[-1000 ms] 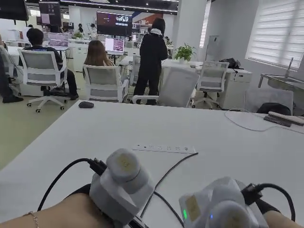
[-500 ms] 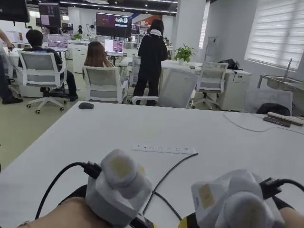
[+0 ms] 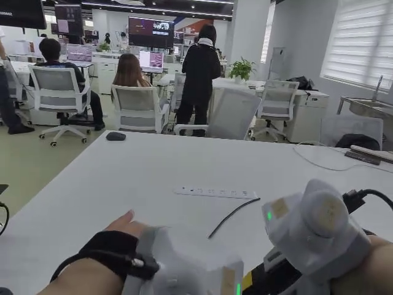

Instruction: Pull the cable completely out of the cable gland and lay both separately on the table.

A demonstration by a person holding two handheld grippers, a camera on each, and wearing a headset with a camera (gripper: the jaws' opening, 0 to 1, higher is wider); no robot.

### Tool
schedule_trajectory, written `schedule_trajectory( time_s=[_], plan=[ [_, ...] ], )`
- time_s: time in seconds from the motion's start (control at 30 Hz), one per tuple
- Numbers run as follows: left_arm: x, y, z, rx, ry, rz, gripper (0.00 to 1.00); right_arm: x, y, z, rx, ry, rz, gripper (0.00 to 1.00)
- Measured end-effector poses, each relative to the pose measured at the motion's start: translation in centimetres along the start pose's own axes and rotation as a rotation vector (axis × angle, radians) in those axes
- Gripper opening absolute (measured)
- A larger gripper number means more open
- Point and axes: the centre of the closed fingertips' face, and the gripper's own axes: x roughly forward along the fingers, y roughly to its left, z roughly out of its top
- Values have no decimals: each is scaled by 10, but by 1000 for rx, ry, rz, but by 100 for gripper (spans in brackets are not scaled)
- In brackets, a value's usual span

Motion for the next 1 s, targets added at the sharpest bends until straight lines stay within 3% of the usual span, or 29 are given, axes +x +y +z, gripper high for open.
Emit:
schedule_trajectory(
  time_s=[0.13,0.2,0.27,0.37,0.43,0.47,0.63,0.8,0.83,0.93,1.0],
  plan=[
    [1,-1,-2,7,6,-6,16,3,0,-1,13,-5,-17,12],
    [3,1,-4,-41,2,-18,16,4,-2,-1,-13,2,-50,12],
    [4,-1,-5,-120,-17,-45,16,5,-3,-2,-53,18,-75,12],
    [6,-1,-9,-296,-36,-105,16,7,-5,-3,-138,40,-127,12],
    [7,-4,-9,-396,-47,-160,16,10,-2,-4,-154,48,-122,12],
    [8,-3,-10,-420,-54,-170,16,9,-4,-5,-189,66,-148,12],
    [8,-4,-11,-656,-109,-264,16,10,-4,-6,-288,100,-190,12],
    [8,-14,-8,-975,-179,-419,16,11,4,-10,-389,144,-185,11],
    [9,-12,-9,-1005,-195,-418,16,12,2,-11,-402,153,-205,11],
    [11,-19,-12,-1135,-221,-483,16,16,5,-12,-410,156,-196,12],
    [12,-18,-15,-1141,-231,-465,16,18,3,-13,-400,157,-214,12]
  ],
)
